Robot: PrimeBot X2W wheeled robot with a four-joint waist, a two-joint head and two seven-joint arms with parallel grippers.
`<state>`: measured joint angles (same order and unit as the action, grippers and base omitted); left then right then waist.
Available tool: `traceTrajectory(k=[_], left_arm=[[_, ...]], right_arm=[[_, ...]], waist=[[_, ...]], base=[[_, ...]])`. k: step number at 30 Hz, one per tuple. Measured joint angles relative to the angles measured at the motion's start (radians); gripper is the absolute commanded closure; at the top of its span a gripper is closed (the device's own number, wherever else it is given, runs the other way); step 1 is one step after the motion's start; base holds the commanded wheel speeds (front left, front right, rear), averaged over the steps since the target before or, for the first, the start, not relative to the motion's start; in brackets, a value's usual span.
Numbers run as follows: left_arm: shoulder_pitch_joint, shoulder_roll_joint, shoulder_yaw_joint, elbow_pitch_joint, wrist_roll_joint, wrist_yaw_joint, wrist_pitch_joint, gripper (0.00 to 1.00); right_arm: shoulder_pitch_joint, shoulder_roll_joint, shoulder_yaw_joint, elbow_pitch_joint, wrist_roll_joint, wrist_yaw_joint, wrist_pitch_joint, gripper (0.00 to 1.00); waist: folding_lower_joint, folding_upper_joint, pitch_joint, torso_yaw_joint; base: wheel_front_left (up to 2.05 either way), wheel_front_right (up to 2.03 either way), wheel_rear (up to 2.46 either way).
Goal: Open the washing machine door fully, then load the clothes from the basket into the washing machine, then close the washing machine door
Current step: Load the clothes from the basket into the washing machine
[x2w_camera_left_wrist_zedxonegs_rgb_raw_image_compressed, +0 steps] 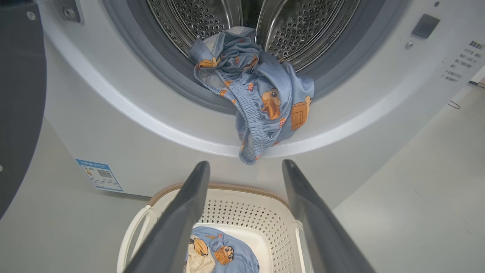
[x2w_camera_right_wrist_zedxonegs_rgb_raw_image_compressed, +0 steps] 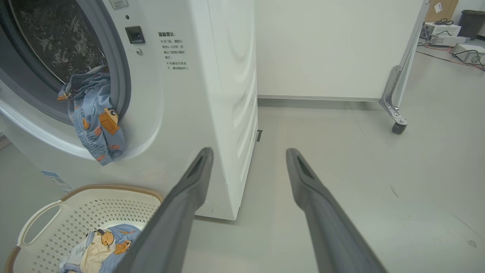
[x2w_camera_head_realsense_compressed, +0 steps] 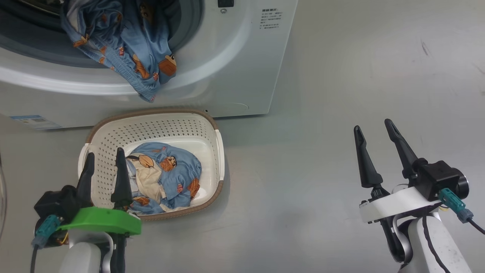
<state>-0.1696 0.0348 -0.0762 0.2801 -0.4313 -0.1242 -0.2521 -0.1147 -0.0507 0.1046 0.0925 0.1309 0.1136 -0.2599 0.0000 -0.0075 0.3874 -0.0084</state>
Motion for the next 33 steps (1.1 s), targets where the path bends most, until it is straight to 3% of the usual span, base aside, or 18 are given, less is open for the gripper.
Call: traceTrajectory(k=[14, 33], left_arm=[[-0.153, 0.024, 0.015, 0.033, 0.004, 0.006, 0.043, 0.00], [-0.340, 0.143, 0.067, 0.230, 0.074, 0.074, 0.113, 0.00]], right_arm=[[-0.026, 0.003, 0.019, -0.011, 0.000, 0.000, 0.000, 0.00], [-0.053, 0.006, 0.079, -0.036, 0.065, -0.002, 0.000, 0.00]], waist=[[0.0000, 0.0000, 0.046, -0.086], [0.0000, 0.0000, 0.144, -0.248]], base=[[0.00, 0.00, 0.00], [0.00, 0.00, 0.00]])
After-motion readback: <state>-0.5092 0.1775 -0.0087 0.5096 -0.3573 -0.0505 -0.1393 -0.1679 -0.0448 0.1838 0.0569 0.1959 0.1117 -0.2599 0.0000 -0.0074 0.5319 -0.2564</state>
